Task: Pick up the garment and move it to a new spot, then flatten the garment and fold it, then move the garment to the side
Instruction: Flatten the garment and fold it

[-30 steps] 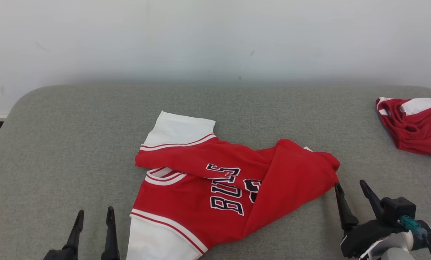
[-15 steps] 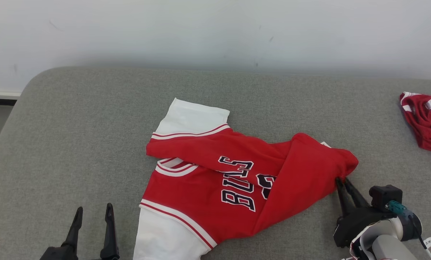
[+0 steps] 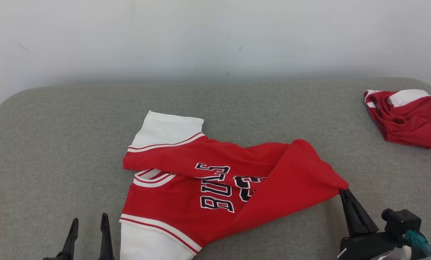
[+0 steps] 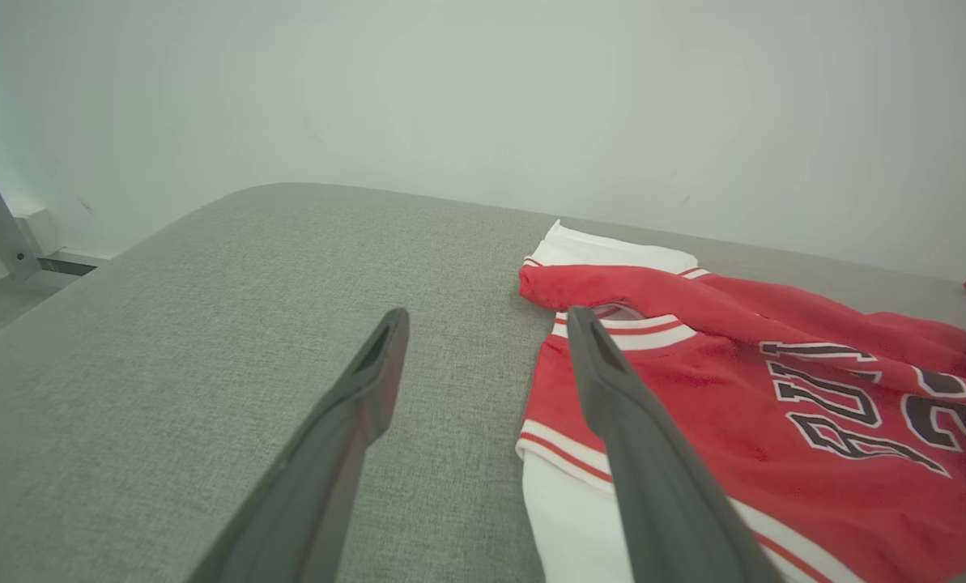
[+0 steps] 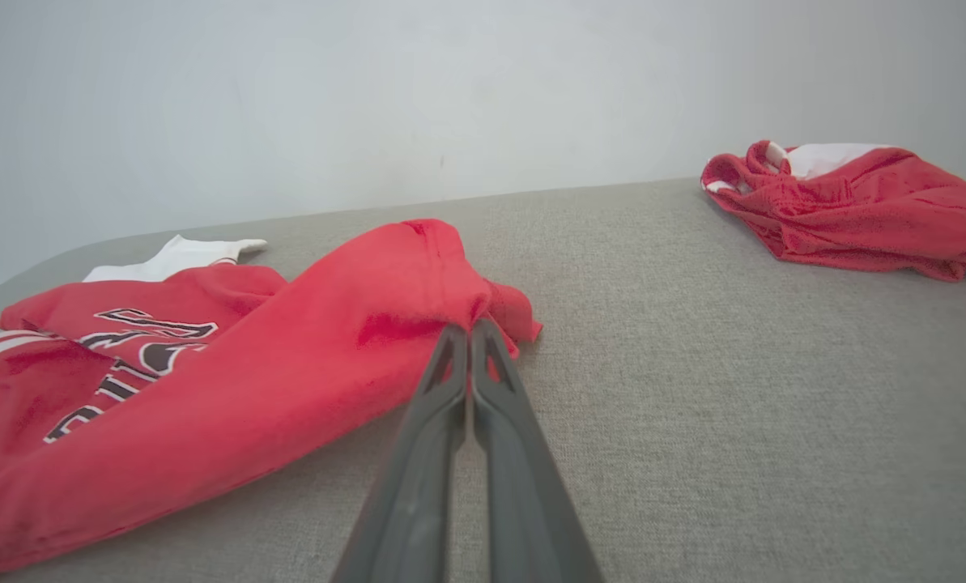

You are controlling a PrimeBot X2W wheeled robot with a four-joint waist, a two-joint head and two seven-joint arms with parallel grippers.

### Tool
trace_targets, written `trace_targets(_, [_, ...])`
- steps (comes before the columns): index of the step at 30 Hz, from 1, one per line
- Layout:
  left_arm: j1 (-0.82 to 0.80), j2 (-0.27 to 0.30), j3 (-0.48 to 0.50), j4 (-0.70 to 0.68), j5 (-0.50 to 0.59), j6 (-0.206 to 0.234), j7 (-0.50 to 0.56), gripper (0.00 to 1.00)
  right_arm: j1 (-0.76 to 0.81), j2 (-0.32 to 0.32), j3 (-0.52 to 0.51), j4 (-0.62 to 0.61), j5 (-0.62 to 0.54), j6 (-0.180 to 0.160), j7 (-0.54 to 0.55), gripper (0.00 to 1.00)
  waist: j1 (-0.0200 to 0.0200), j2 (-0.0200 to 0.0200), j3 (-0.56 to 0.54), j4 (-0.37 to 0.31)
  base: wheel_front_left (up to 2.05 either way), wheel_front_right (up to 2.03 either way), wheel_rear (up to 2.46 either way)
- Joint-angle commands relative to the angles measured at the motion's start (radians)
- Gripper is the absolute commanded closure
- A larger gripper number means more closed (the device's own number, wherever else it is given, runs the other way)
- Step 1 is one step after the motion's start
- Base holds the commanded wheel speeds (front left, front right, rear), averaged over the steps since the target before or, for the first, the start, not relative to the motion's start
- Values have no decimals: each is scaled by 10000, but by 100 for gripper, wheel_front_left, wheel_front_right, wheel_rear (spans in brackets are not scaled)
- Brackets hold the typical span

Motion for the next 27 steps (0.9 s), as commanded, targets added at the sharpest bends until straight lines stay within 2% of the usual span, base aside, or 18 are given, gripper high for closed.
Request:
trace_targets(1, [172, -13, 32, -57, -51, 43, -29, 0, 485, -43, -78, -655, 57, -26, 202, 100, 1, -1, -80, -368, 0, 0, 0])
trace_targets(4, [185, -11, 21, -82, -92, 78, -29, 0, 1274, -2, -387, -1830, 70, -26, 698, 100, 1, -1, -59, -522, 0, 0, 0])
trace_targets(7, [128, -10, 17, -59, -92, 81, -29, 0, 2366, 418, -997, -3251, 165, -26, 1549, 100, 1, -1, -21, -590, 0, 0, 0])
trace_targets(8, [158, -10, 29, -78, -88, 74, -29, 0, 2616, 500, -1119, -3506, 165, -26, 1808, 96, 1, -1, -16, -601, 0, 0, 0])
trace_targets(9, [178, -11, 43, -94, -88, 71, -29, 0, 2792, 544, -1280, -3712, 164, -26, 1929, 68, 1, -1, -9, -612, 0, 0, 0])
trace_targets(10, [178, -11, 43, -94, -88, 71, -29, 0, 2792, 544, -1280, -3712, 164, -26, 1929, 68, 1, -1, -9, -612, 0, 0, 0])
trace_targets(11, [186, -13, 56, -103, -95, 75, -29, 0, 2931, 603, -1418, -3866, 207, -27, 2020, 2, 1, -1, -7, -621, 0, 0, 0])
trace_targets(18, [333, -11, 115, 3, -26, 51, -29, 0, 3423, 827, -1667, -4311, -159, -26, 2194, 0, 1, -1, -138, -648, 0, 0, 0])
trace_targets(27, [708, -11, 3, 192, 231, -69, -29, 0, 3440, 848, -1791, -3950, -535, -26, 1906, 0, 1, -1, -352, -580, 0, 0, 0])
